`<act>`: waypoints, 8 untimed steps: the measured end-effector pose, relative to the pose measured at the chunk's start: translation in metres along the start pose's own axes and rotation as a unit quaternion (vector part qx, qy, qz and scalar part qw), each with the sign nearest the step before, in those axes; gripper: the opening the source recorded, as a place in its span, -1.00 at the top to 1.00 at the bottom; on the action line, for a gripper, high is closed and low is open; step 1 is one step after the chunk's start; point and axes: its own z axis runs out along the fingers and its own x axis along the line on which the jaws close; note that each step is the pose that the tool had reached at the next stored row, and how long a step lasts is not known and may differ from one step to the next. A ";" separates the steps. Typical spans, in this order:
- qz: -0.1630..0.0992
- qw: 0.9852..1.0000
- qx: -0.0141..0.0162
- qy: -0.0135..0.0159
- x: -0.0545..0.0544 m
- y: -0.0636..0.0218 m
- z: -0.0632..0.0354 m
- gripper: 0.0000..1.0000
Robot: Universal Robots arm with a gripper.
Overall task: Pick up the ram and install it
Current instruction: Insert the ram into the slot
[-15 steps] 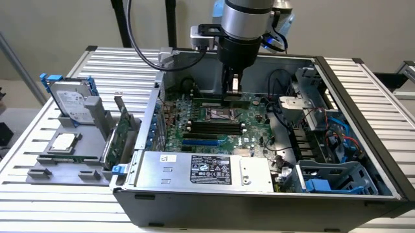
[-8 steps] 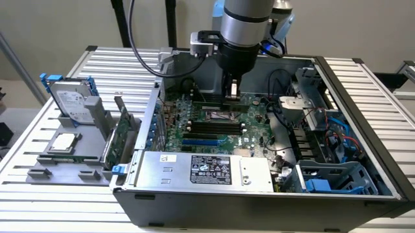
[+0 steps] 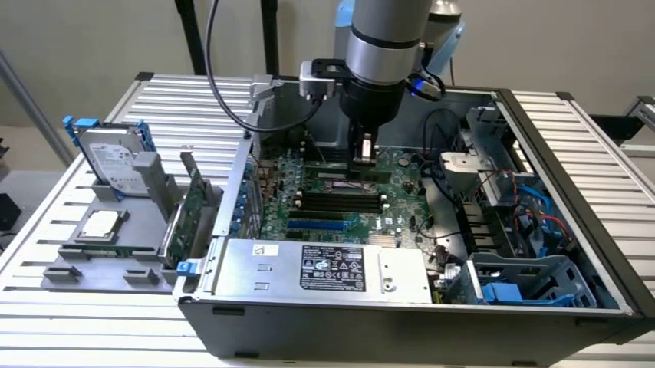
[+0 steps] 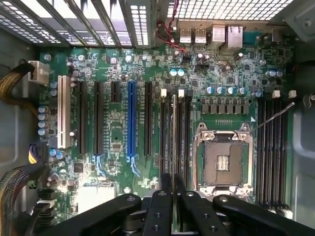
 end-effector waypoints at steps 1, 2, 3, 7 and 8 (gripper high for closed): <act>-0.001 1.000 0.000 0.000 0.000 0.0002 0.0017 1.00; -0.003 1.000 0.000 0.001 0.000 0.0004 0.0033 1.00; -0.004 1.000 0.000 0.001 0.000 0.0007 0.0048 1.00; -0.007 1.000 0.000 0.004 0.000 0.0019 0.0105 1.00; -0.007 1.000 0.000 0.005 0.000 0.0024 0.0120 1.00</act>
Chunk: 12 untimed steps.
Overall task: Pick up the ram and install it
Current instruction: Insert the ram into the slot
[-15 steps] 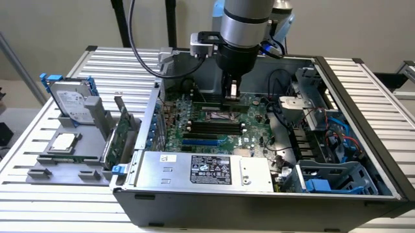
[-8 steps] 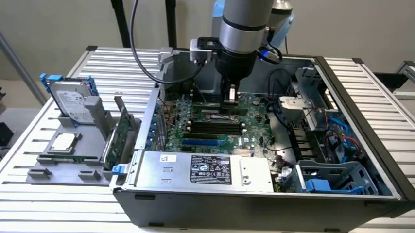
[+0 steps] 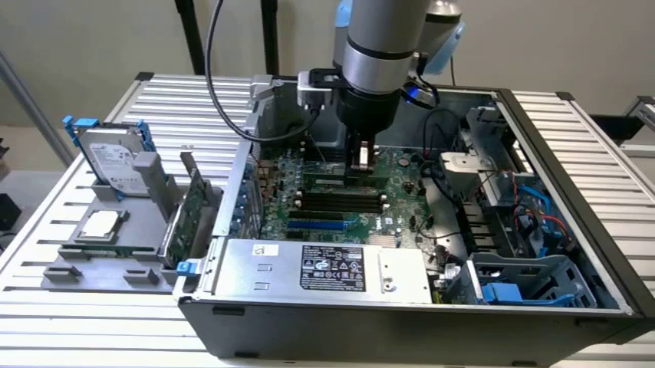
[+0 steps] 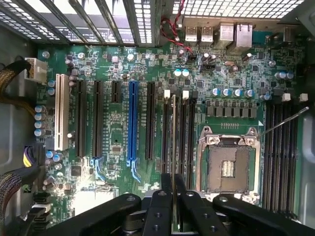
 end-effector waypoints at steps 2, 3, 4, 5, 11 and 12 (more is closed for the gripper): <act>0.000 1.000 0.002 0.001 0.000 0.0008 0.0028 1.00; 0.000 1.000 0.003 0.002 0.000 0.0011 0.0041 1.00; 0.000 1.000 0.004 0.003 0.000 0.0013 0.0052 1.00; 0.000 1.000 0.006 0.003 0.000 0.0015 0.0064 1.00; 0.000 1.000 0.009 0.011 0.000 0.0040 0.0148 1.00; 0.000 1.000 0.009 0.012 0.000 0.0043 0.0164 1.00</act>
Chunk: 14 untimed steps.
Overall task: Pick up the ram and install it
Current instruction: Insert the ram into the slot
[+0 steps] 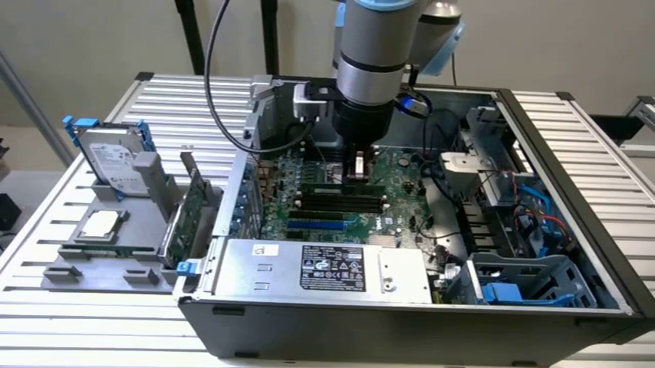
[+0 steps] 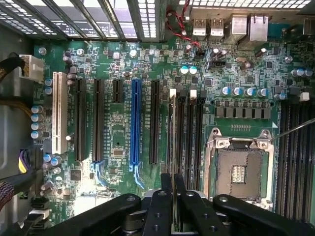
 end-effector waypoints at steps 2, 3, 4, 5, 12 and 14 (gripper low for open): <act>0.000 1.000 0.001 0.001 -0.002 0.0003 0.0036 1.00; 0.000 1.000 0.002 0.001 -0.003 0.0004 0.0052 1.00; 0.000 1.000 0.003 0.001 -0.004 0.0004 0.0068 1.00; 0.000 1.000 0.003 0.002 -0.005 0.0004 0.0083 1.00; 0.000 1.000 0.004 0.014 -0.007 0.0002 0.0138 1.00; 0.000 1.000 0.004 0.015 -0.007 0.0002 0.0140 1.00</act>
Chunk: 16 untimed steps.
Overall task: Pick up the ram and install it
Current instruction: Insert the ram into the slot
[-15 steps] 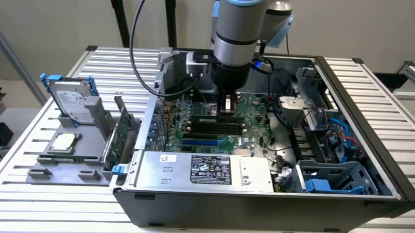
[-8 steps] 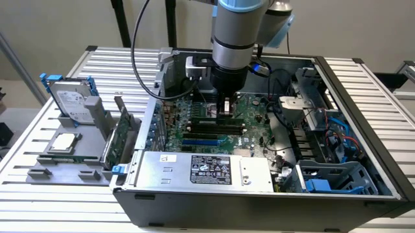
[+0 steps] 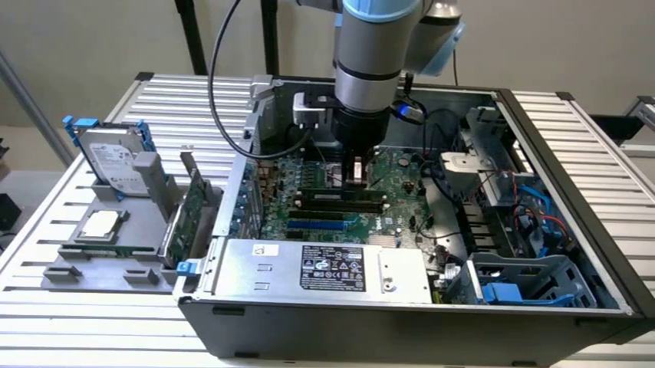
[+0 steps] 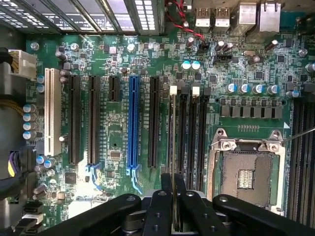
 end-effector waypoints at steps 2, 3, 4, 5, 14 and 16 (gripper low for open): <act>0.000 1.000 0.000 0.000 0.000 0.0001 0.0000 1.00; 0.000 1.000 0.000 0.000 0.000 0.0001 0.0002 1.00; 0.000 1.000 0.000 0.000 0.000 0.0001 0.0004 1.00; 0.000 1.000 0.000 0.000 0.000 0.0000 0.0008 1.00; 0.002 1.000 0.001 0.000 0.000 0.0000 0.0049 1.00; 0.003 1.000 0.001 0.000 0.000 0.0000 0.0054 1.00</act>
